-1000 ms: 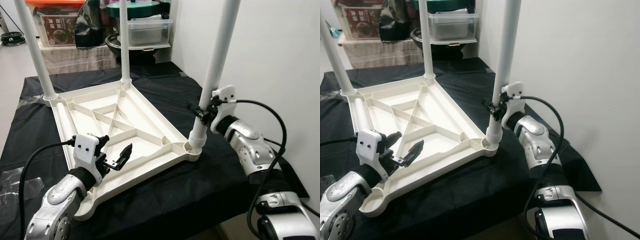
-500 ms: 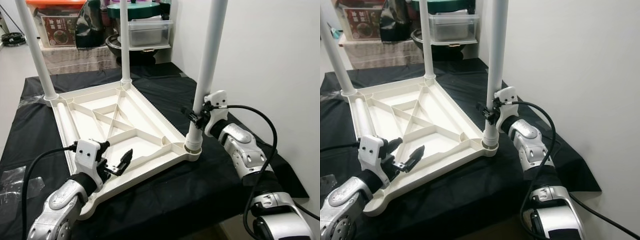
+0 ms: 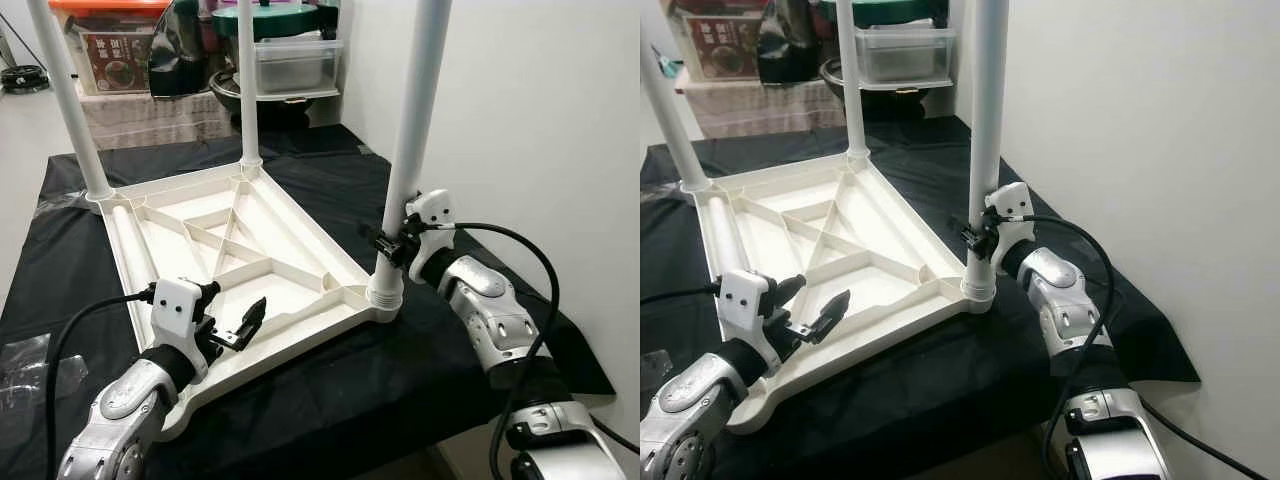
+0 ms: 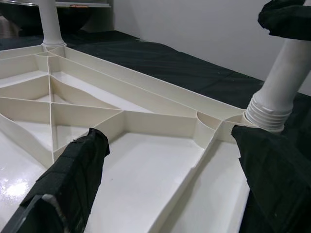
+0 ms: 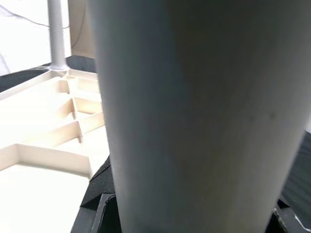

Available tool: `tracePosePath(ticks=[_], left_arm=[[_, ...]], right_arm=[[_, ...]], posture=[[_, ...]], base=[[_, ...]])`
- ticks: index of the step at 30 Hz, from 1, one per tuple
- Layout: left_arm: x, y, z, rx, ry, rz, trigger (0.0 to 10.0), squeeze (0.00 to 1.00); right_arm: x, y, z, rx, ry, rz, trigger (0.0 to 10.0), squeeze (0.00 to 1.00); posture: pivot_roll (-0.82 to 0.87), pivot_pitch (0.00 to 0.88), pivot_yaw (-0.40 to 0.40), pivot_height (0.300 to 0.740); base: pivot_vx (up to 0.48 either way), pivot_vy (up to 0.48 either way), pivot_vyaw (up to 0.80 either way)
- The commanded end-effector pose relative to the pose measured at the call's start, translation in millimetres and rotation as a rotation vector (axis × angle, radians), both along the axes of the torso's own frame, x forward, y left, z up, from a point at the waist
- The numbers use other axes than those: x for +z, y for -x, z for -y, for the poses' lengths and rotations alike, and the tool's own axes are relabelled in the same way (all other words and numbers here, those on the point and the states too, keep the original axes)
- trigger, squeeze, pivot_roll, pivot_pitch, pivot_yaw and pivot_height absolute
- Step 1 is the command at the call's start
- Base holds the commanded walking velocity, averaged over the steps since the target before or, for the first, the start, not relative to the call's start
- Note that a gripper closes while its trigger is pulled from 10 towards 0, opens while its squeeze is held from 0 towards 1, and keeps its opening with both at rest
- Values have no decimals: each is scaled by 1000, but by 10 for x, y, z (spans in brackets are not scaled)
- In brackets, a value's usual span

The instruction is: Building children table

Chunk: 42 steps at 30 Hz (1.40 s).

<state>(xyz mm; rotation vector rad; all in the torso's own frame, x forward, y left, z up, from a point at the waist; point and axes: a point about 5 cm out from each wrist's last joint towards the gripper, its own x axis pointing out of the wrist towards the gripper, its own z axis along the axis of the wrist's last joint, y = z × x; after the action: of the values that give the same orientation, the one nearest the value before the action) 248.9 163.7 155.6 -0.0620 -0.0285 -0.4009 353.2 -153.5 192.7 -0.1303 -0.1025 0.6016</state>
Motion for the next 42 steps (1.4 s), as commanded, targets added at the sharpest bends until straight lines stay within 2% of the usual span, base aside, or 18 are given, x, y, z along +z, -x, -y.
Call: tracePosePath(ticks=[1,6,12,15,19,22,29,36,40,41,42], left_arm=[[-15,-11,8,0,-9,-2,10000,0],[-23,-13,3,8,-8,-5,10000,0],[-39,-15,-9,28,2,-12,10000,0],[-47,-16,-24,39,13,-17,10000,0],[-57,-22,-22,43,18,-22,10000,0],[-59,-24,-20,44,19,-22,10000,0],[-63,-28,-22,52,17,-23,10000,0],[-65,-26,-21,53,17,-23,10000,0],[-66,-28,-13,48,19,-24,10000,0],[-66,-29,-7,45,21,-25,10000,0],[-66,-29,-7,45,21,-25,10000,0]], right_arm=[[-106,47,-61,42,24,-40,0,0],[-168,68,-106,56,21,-57,0,0],[-260,37,-88,5,-68,-123,0,0],[-345,44,-59,-18,-151,-191,0,0],[-484,74,-46,-11,-180,-266,0,0],[-510,80,-42,-10,-185,-279,0,0],[-534,86,-48,12,-97,-263,0,0],[-522,99,-87,30,-77,-256,0,0],[-507,133,-168,99,-84,-250,0,0],[-468,165,-220,173,-112,-228,0,0],[-468,165,-220,173,-112,-228,0,0]], posture=[[-11,0,-55,740],[-9,0,-61,740],[-6,0,-65,740],[-4,0,-68,740],[-1,0,-71,740],[-1,0,-71,740],[-1,0,-72,740],[2,0,-77,740],[2,0,-77,740],[4,0,-77,740],[4,0,-77,740]], base=[[0,0,0],[0,0,0],[0,0,0],[0,0,0],[0,0,0],[0,0,0],[0,0,0],[0,0,0],[0,0,0],[0,0,0],[0,0,0]])
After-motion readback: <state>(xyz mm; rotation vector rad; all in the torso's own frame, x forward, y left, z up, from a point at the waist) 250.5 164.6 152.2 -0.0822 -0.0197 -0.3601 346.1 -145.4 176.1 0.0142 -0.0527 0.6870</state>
